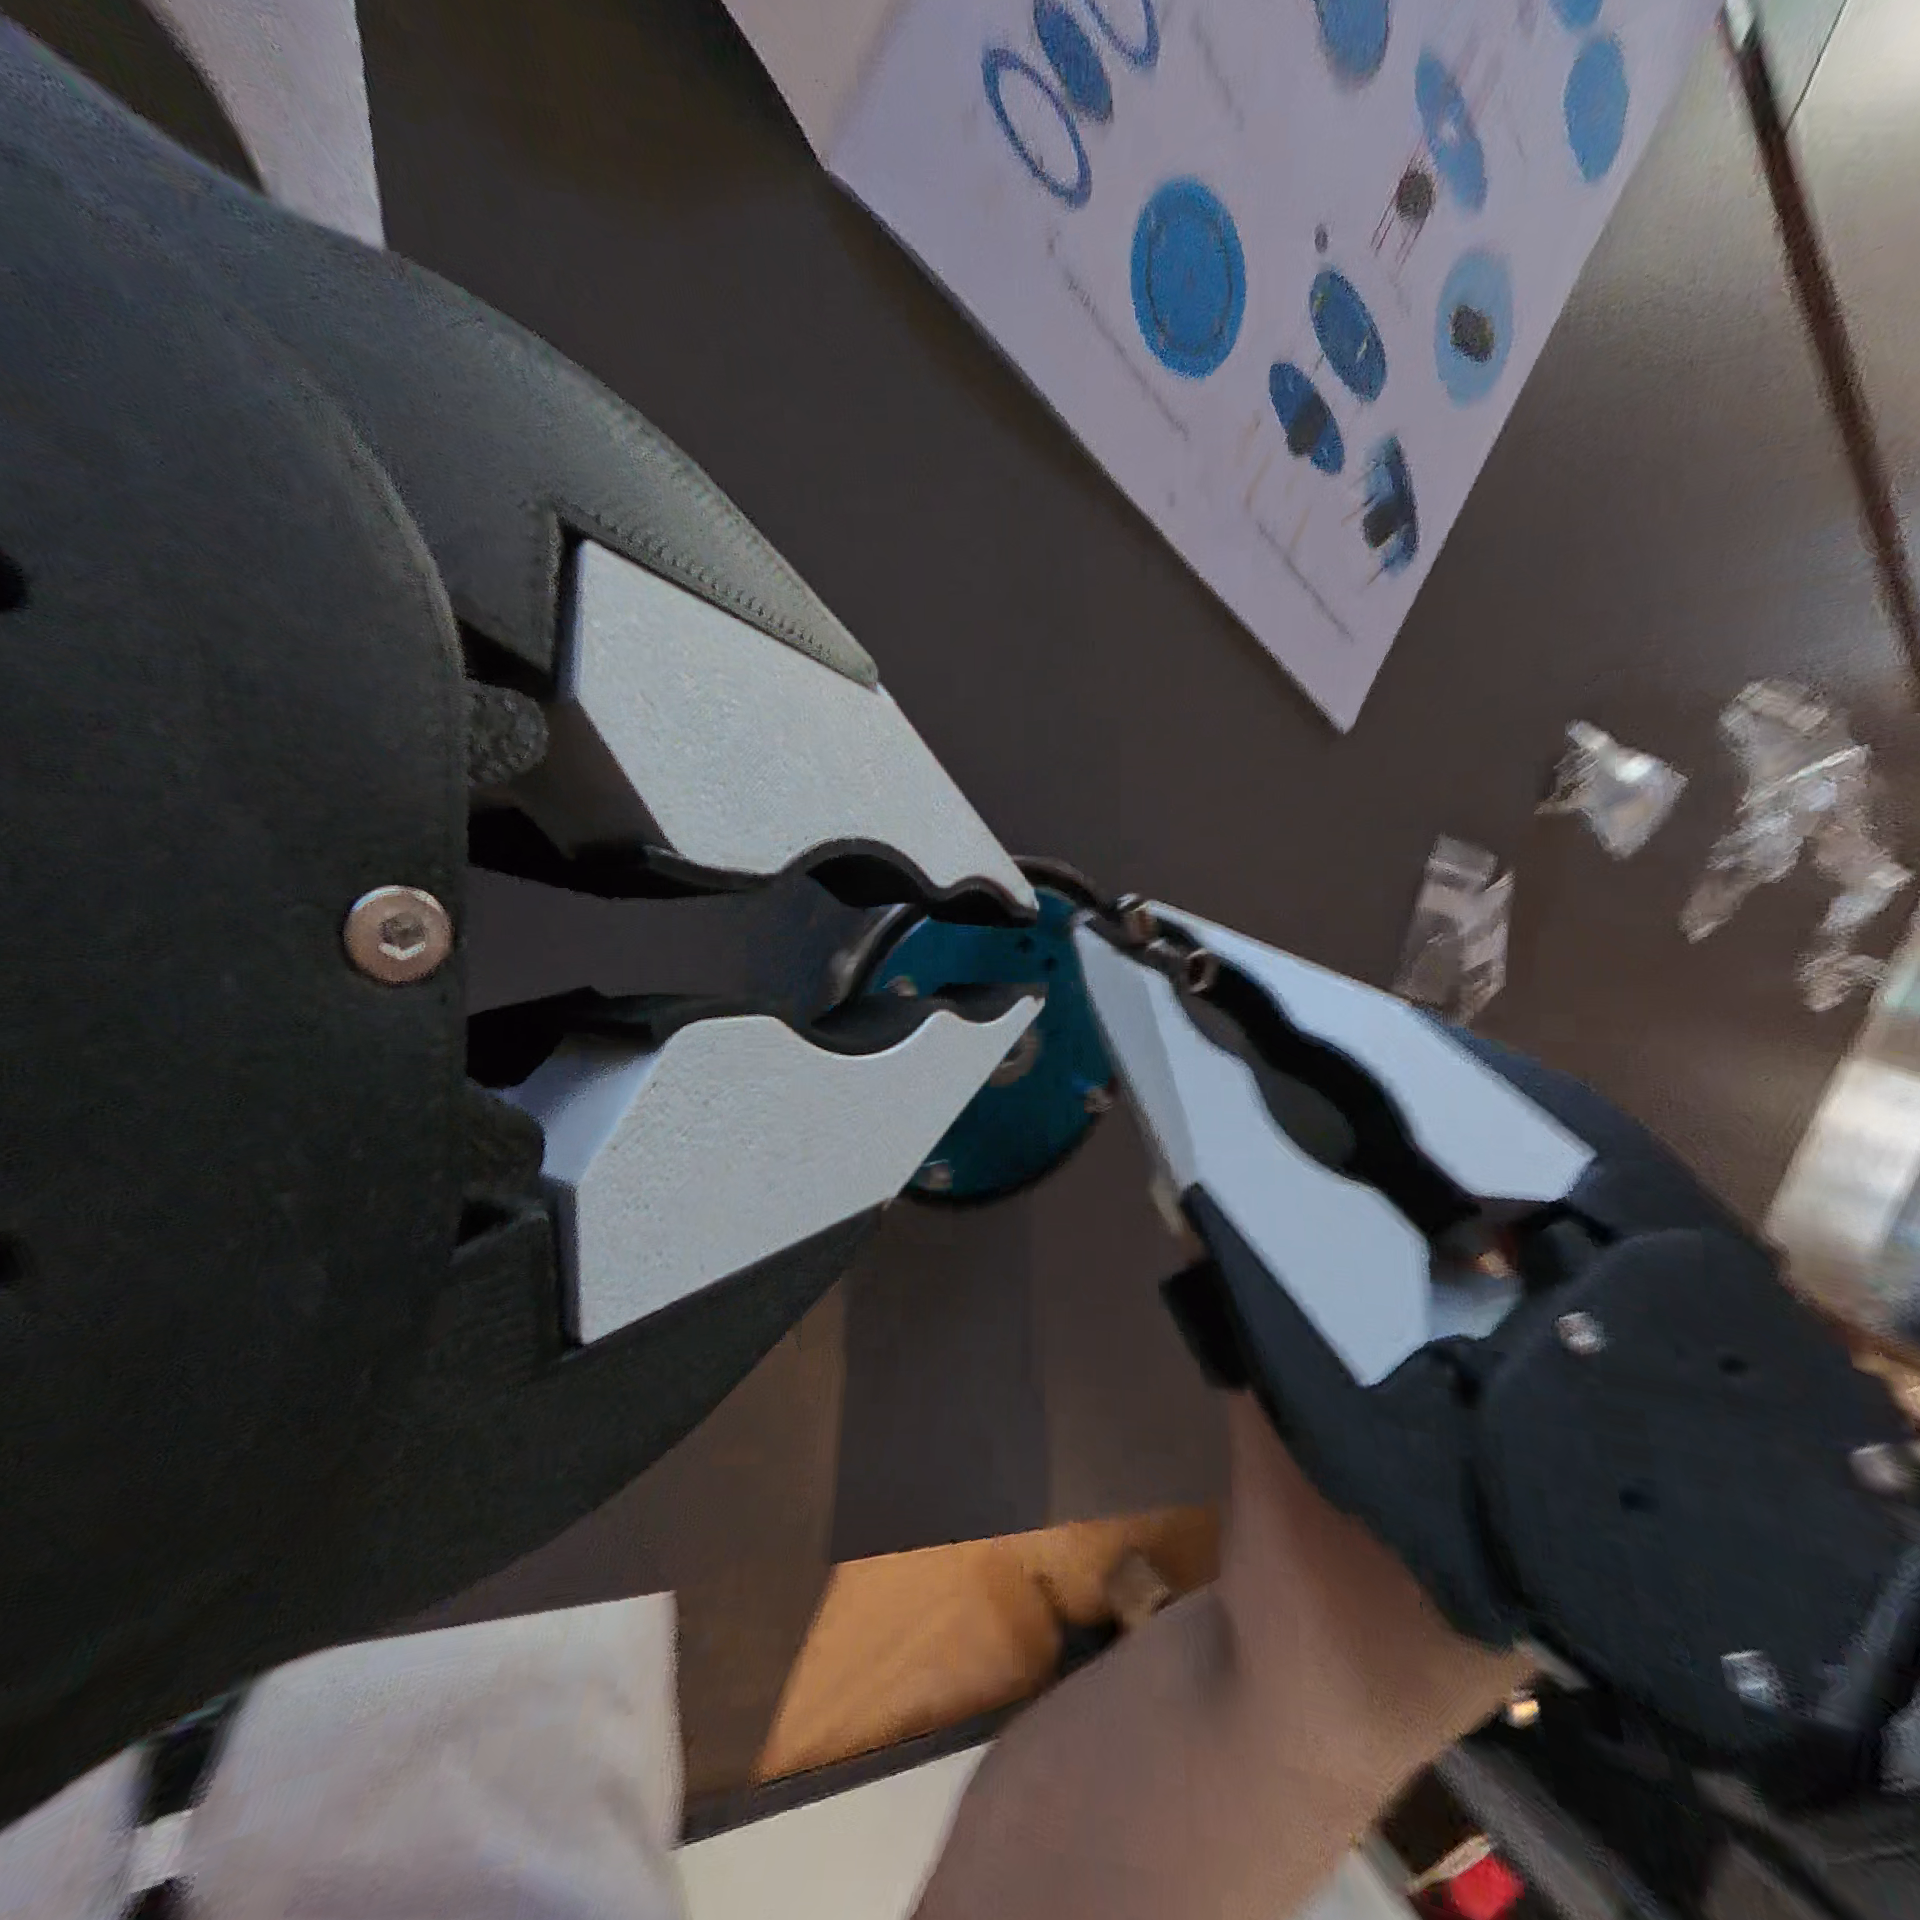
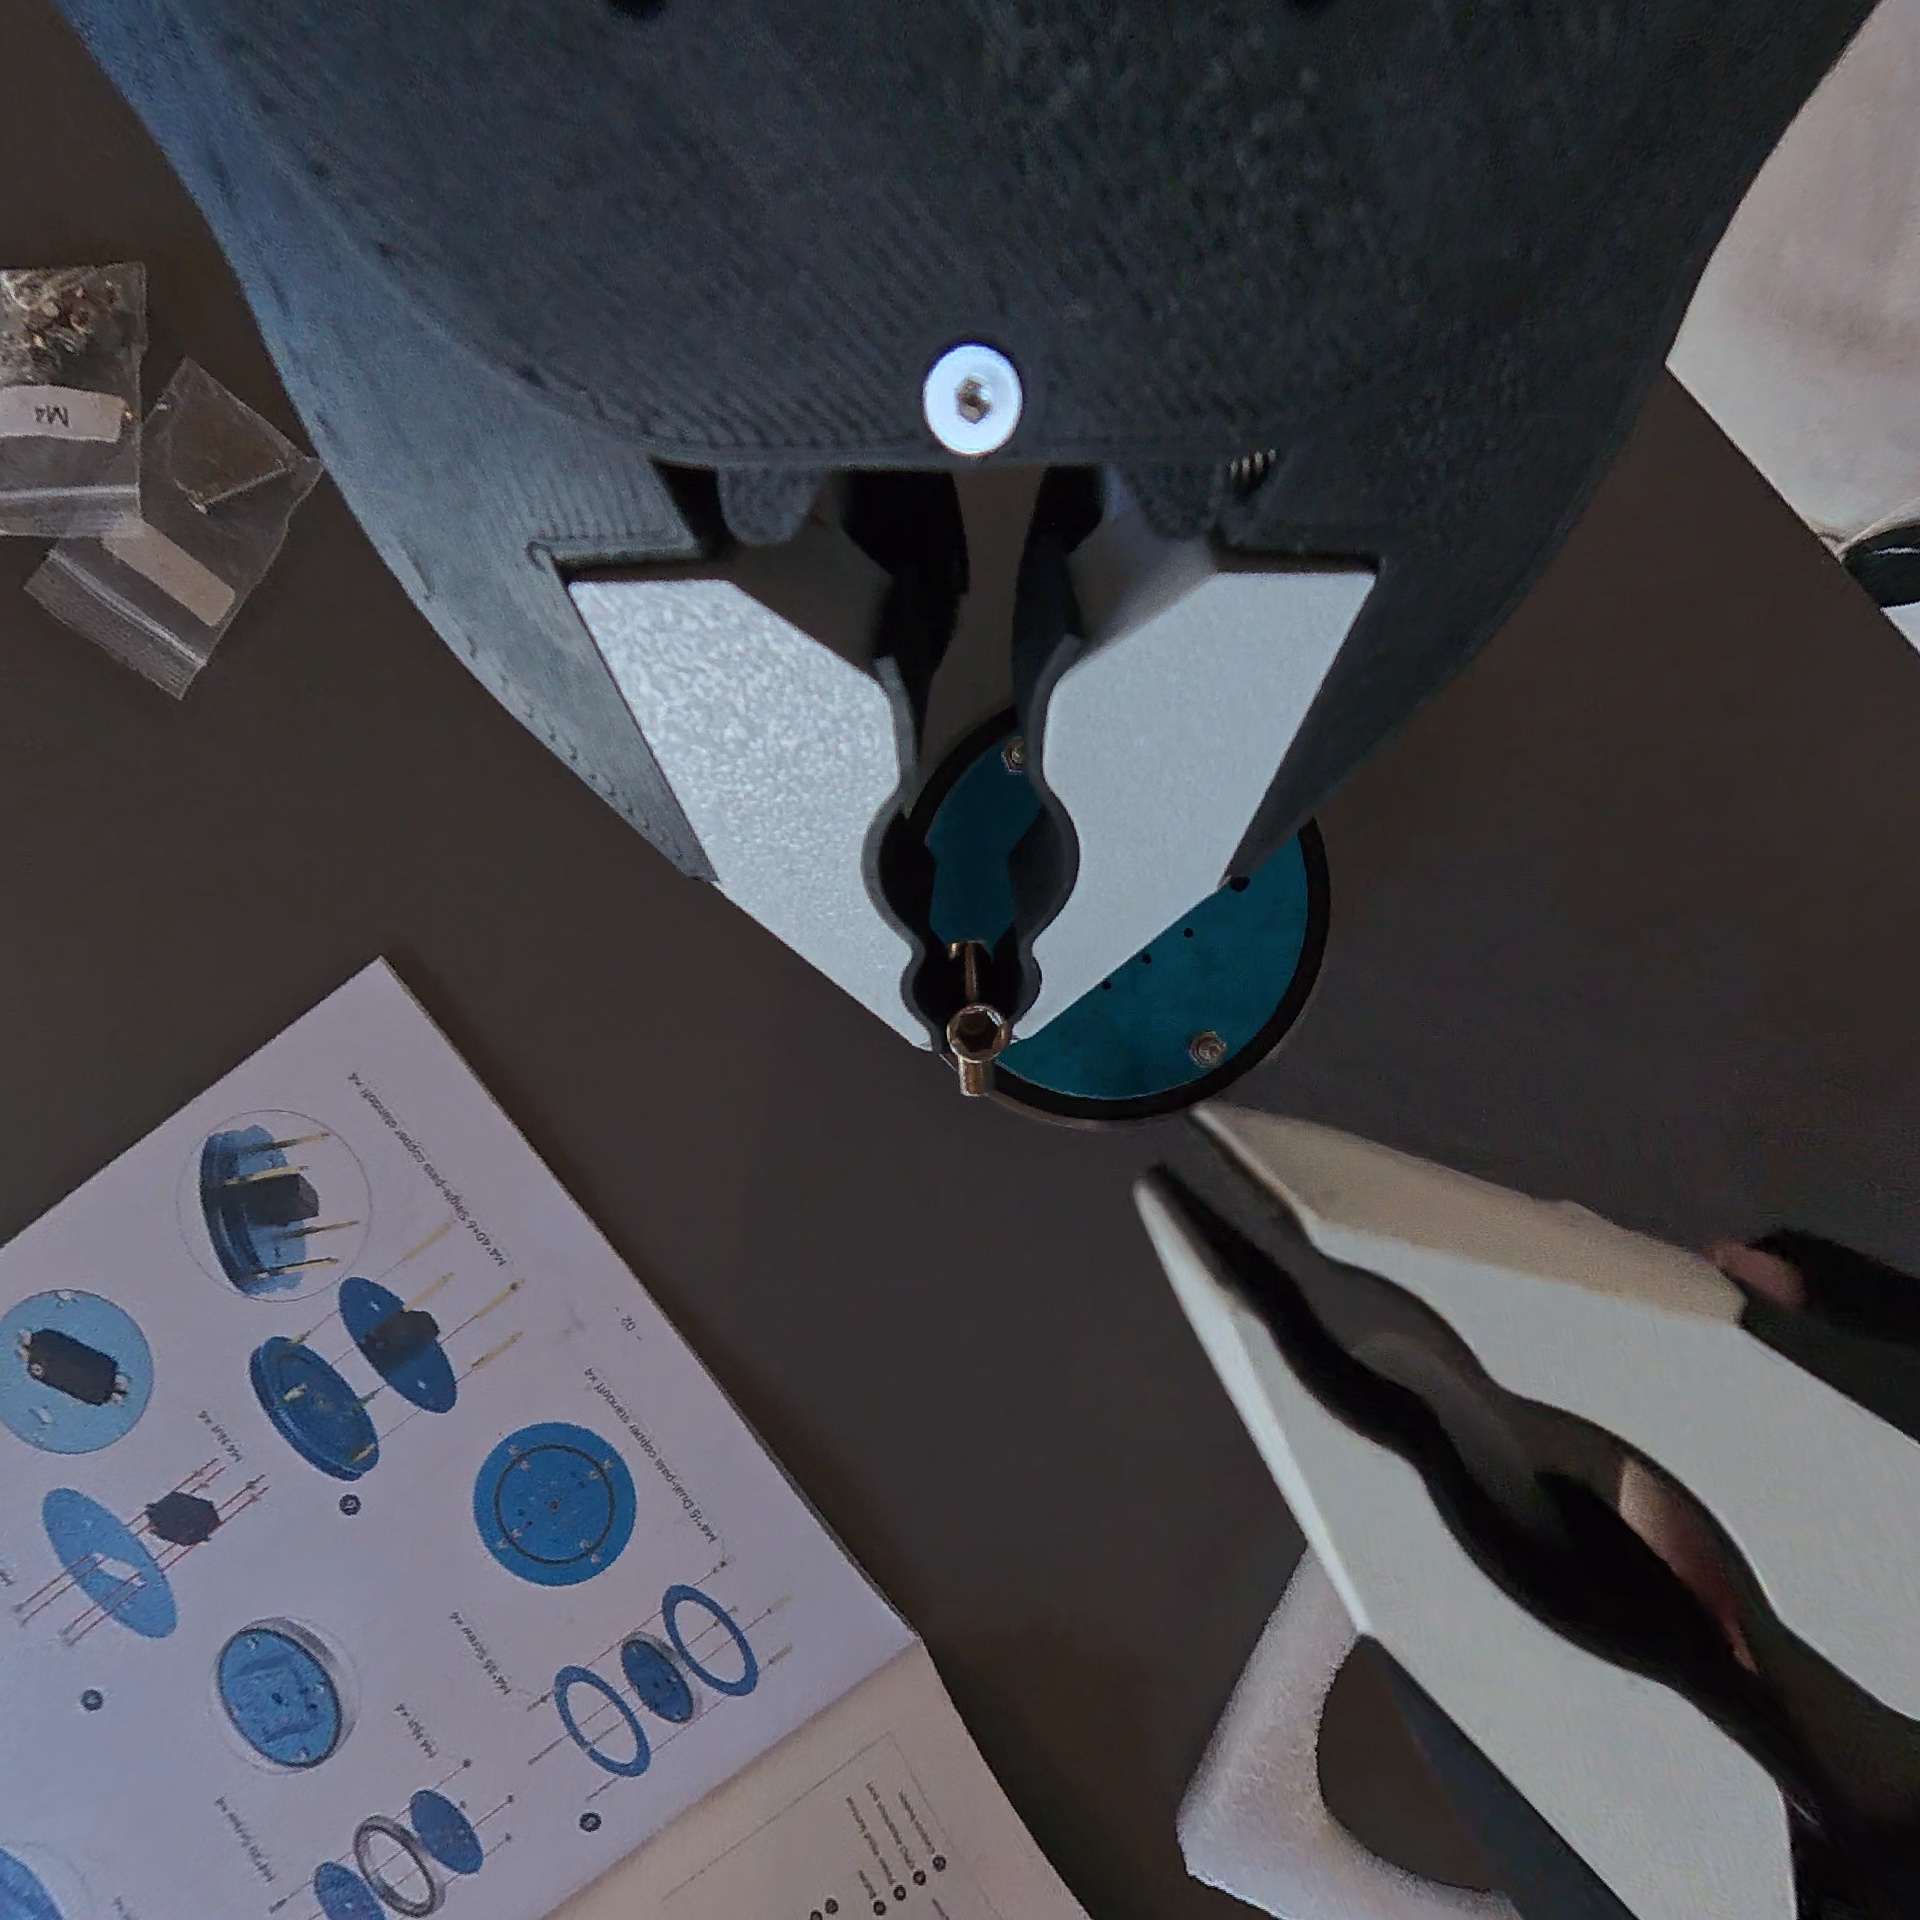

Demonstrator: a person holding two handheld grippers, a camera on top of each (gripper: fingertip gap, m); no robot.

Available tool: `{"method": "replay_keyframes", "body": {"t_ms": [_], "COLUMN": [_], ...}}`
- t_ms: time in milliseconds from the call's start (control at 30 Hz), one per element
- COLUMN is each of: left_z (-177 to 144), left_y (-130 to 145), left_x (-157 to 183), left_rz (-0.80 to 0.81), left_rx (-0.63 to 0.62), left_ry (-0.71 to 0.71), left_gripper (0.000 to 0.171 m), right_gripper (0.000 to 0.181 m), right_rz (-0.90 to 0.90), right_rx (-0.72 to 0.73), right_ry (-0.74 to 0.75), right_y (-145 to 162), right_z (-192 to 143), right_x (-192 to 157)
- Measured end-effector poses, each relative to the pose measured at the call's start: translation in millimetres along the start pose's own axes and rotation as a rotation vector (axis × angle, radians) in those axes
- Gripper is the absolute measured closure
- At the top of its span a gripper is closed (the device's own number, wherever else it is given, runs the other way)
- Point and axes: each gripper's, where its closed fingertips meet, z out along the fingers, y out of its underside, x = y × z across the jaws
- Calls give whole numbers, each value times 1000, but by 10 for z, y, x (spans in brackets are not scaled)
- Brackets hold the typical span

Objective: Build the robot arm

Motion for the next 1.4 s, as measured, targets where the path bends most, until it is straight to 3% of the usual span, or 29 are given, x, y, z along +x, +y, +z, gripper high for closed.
{"method": "replay_keyframes", "body": {"t_ms": [100, 233, 300, 600, 933, 1067, 1133, 1200, 1267, 1400], "left_z": [2, 106, 115, 160, 348, 47, -83, -106, -70, 3], "left_y": [224, 378, 350, 336, 300, 103, 212, 363, 393, 391], "left_x": [113, 71, 59, 110, 266, 80, 67, 187, 116, 226], "left_rz": [99, 356, 399, 241, 240, 158, 127, 226, 378, 550], "left_rx": [-95, -142, -135, -78, -93, 8, -48, -109, -117, -119], "left_ry": [79, -19, -45, -4, 1, -44, 9, 81, -2, 48], "left_gripper": [157, 161, 167, 170, 171, 166, 161, 162, 164, 171], "right_gripper": [174, 174, 174, 174, 173, 174, 174, 173, 174, 174], "right_rz": [-1, 0, 0, 4, 74, 65, 52, 35, 17, -6], "right_rx": [-2, -2, -1, 14, 61, 72, 69, 61, 49, 28], "right_ry": [-8, -20, -18, -30, -21, -71, -74, -67, -69, -70], "right_y": [-7, -16, -19, -47, -119, -118, -118, -120, -124, -130], "right_z": [5, 12, 14, 32, 79, 77, 77, 80, 85, 90], "right_x": [-4, -5, 4, 2, -24, -76, -77, -82, -104, -131]}}
